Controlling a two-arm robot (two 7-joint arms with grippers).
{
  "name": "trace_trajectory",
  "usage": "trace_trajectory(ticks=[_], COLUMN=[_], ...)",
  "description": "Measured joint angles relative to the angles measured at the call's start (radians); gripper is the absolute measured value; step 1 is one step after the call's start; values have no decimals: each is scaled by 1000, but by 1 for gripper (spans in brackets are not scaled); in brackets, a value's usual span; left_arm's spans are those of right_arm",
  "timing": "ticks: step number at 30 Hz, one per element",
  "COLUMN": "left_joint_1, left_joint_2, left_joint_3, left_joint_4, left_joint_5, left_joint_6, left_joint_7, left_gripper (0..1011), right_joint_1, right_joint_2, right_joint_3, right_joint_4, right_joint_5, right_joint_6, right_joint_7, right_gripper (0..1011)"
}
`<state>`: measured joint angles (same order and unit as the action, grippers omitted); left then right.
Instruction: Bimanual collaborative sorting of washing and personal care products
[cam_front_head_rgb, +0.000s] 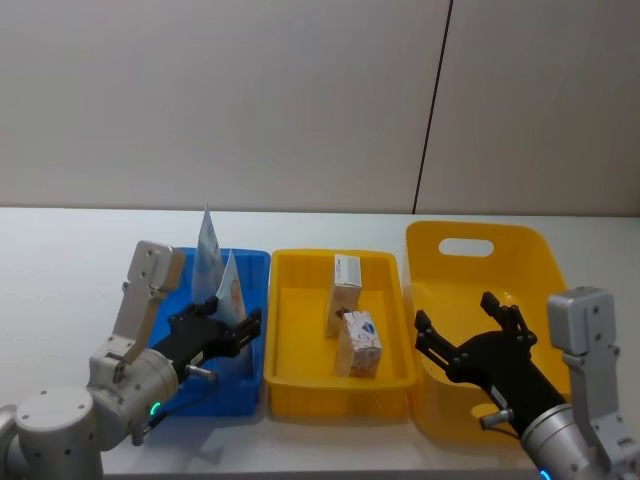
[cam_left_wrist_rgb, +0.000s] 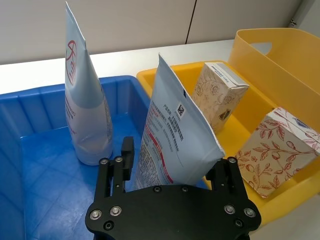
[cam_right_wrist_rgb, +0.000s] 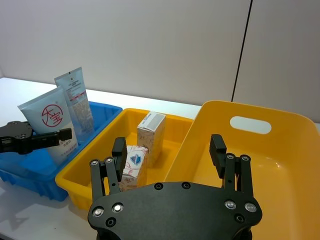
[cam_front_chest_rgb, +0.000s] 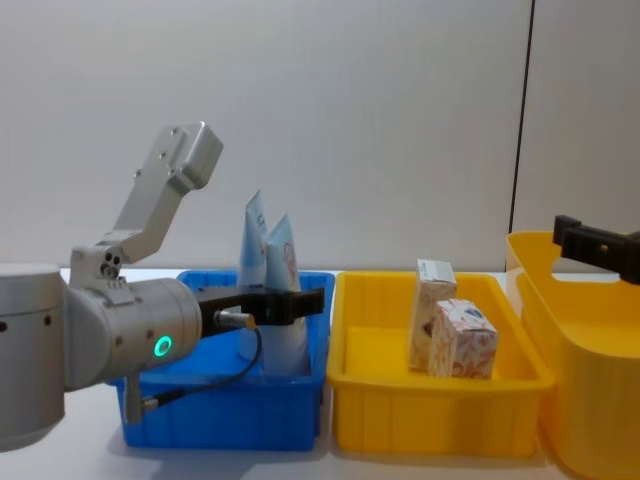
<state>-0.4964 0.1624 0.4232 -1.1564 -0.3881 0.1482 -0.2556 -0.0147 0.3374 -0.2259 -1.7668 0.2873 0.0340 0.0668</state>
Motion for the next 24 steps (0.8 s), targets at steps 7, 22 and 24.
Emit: trace_trajectory(ticks=[7,22,24], left_joint_1=[-6,-8,-6], left_joint_2=[-8,-11,-10], left_joint_3=[-1,-5,-6], left_joint_4=[13,20,14], left_joint_5=[-1,0,2], left_joint_6=[-3,-9,-12], left_joint_7=[-1,-2,-2], left_gripper=[587,351,335], right_joint_1=[0,0,0], right_joint_2=[0,0,0], right_joint_3=[0,0,0], right_joint_4=[0,0,0], right_joint_5=[0,0,0], right_joint_6=[0,0,0], right_joint_7=[0,0,0], right_gripper=[1003,1003,1003])
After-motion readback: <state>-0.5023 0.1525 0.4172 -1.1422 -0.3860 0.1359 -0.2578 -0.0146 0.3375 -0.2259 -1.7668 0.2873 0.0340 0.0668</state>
